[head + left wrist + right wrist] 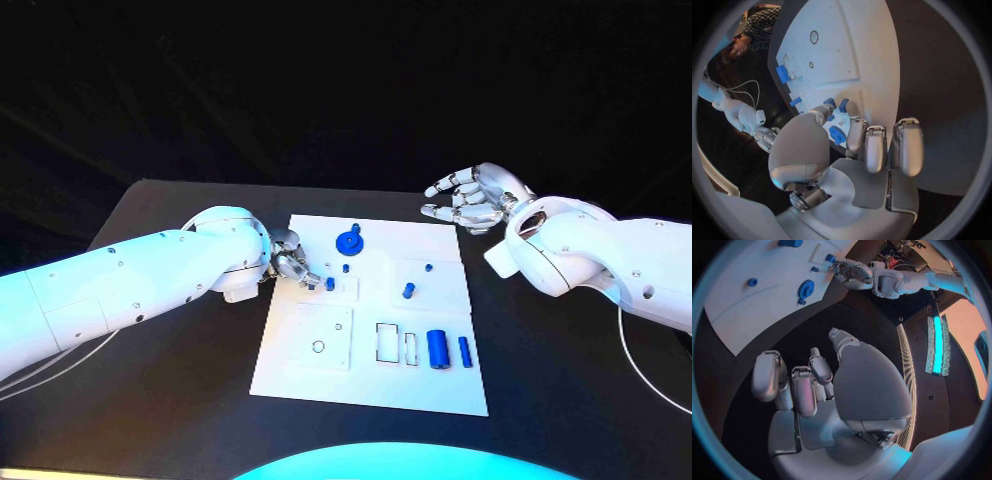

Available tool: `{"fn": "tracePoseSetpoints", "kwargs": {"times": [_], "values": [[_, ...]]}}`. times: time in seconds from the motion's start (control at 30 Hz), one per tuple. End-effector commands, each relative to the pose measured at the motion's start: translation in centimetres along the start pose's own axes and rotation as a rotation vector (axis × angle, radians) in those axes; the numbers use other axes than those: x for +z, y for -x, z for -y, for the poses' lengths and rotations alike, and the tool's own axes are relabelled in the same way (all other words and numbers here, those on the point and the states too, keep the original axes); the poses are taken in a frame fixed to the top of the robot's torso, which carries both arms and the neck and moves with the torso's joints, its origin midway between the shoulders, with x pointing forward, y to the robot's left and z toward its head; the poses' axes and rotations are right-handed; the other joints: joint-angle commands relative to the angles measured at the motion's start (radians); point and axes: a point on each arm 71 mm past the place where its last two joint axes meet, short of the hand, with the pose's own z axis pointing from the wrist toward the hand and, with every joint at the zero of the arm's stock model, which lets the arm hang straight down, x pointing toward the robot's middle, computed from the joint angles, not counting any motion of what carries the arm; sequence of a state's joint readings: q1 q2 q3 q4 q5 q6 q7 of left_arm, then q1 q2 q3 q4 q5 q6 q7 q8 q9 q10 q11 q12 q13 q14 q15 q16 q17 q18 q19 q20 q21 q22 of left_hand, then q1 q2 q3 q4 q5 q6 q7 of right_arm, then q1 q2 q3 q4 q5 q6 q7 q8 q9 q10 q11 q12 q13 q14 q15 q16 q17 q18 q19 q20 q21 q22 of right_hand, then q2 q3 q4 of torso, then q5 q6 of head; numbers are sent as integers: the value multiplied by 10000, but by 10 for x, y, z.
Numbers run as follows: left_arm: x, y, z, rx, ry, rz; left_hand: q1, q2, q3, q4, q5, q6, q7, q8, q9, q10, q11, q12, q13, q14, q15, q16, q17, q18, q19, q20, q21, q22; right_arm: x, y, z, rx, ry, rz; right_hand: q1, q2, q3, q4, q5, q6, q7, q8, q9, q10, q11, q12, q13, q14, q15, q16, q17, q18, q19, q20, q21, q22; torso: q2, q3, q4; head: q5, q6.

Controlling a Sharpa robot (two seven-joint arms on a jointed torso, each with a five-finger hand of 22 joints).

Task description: Assemble the parts on the task board

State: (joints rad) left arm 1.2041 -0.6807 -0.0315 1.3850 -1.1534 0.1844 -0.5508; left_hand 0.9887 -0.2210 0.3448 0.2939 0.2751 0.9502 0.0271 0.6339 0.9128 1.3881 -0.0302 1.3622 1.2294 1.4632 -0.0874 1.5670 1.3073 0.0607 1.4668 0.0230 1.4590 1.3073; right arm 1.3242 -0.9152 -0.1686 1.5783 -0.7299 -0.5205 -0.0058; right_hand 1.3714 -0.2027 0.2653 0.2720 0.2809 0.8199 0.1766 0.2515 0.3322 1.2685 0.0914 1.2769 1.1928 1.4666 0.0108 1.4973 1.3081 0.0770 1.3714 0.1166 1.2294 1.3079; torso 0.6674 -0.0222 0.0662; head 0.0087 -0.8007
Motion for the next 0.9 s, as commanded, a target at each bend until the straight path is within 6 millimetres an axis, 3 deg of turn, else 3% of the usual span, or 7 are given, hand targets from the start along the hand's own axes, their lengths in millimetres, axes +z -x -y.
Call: {"fn": "tracePoseSetpoints", "kwargs": {"times": [0.03, 0.47, 0.57, 0.67, 0.77, 0.8, 0.9], "values": [[2, -6, -9, 197, 491, -167, 17, 195, -85, -6, -64, -125, 90, -64, -12, -65, -18, -28, -13, 1076, -9, 38, 2634, -108, 74, -14, -32, 288, 0, -1, -1, -72, 157, -62, -10, 14, 15, 46, -4, 17, -51, 36, -9, -22, -54, 32, -10, 583, -3, -62, 704, 78, -42, -15, -31, 37, 0, 1, -6, 4, 25], [-14, 17, -10, -1477, -372, 523, 352, 508, -30, -21, 170, -417, 200, -223, -43, -498, 71, -439, -619, 1053, 50, -2, 2565, -28, -102, 28, -251, -107, 0, -1, -1, -78, 147, -45, -19, 13, 9, 60, -2, 14, -52, 44, -15, -23, -56, 33, -16, 585, -4, -61, 708, 80, -43, -15, -41, 34, -9, 14, -1, -11, 64], [-18, 25, -7, -2305, -924, 755, 468, 501, -68, -15, 190, -672, 322, -333, -57, -1105, 181, -1021, -1434, 983, 143, -128, 2355, 54, -295, 104, -493, -520, 0, 0, -1, -80, 135, -44, -19, 13, 9, 60, -2, 14, -52, 44, -15, -23, -56, 33, -16, 585, -4, -61, 708, 80, -43, -15, -41, 34, -13, 15, -6, -5, 82], [-20, 33, -7, -3131, -1487, 1223, 656, 391, -295, -7, 157, -1734, 832, -1155, -584, -3975, 654, -4149, -5155, 283, 538, -1417, 546, 502, -1419, 451, -2064, -2921, 0, 0, 0, -83, 119, -39, -19, 13, 9, 60, -2, 14, -52, 44, -15, -23, -56, 33, -16, 585, -4, -61, 708, 80, -43, -15, -41, 34, -7, 19, -4, 1, 99], [-21, 38, -5, -3493, -1983, 1636, 801, 365, -501, -9, 100, -2173, 1103, -1388, -876, -4329, 919, -4502, -5501, 70, 763, -1727, 145, 619, -1705, 584, -2563, -3569, 0, 0, 0, -85, 110, -34, -19, 13, 9, 60, -2, 14, -52, 44, -15, -23, -56, 33, -16, 585, -4, -61, 708, 80, -43, -15, -41, 34, -1, 12, 1, -22, 99], [-20, 39, -4, -3556, -2148, 1732, 942, 330, -669, -3, 54, -2495, 1242, -1506, -1029, -4702, 1051, -4740, -5684, -402, 891, -2301, -569, 822, -2368, 678, -3423, -4766, 0, 0, 0, -85, 107, -33, -19, 13, 9, 60, -2, 14, -52, 44, -15, -23, -56, 33, -16, 585, -4, -61, 708, 80, -43, -15, -41, 34, -2, 14, 5, -25, 101], [-19, 37, 1, -3535, -2517, 1926, 1260, 468, -1233, 2, 36, -2778, 1390, -1403, -1286, -5248, 1209, -5127, -6170, -1126, 1070, -3011, -1532, 1051, -3033, 853, -4479, -6034, 0, 0, 0, -86, 104, -31, -19, 13, 9, 60, -2, 14, -52, 44, -15, -23, -56, 33, -16, 585, -4, -61, 708, 80, -43, -15, -41, 34, 5, 4, 0, -31, 121]]}}
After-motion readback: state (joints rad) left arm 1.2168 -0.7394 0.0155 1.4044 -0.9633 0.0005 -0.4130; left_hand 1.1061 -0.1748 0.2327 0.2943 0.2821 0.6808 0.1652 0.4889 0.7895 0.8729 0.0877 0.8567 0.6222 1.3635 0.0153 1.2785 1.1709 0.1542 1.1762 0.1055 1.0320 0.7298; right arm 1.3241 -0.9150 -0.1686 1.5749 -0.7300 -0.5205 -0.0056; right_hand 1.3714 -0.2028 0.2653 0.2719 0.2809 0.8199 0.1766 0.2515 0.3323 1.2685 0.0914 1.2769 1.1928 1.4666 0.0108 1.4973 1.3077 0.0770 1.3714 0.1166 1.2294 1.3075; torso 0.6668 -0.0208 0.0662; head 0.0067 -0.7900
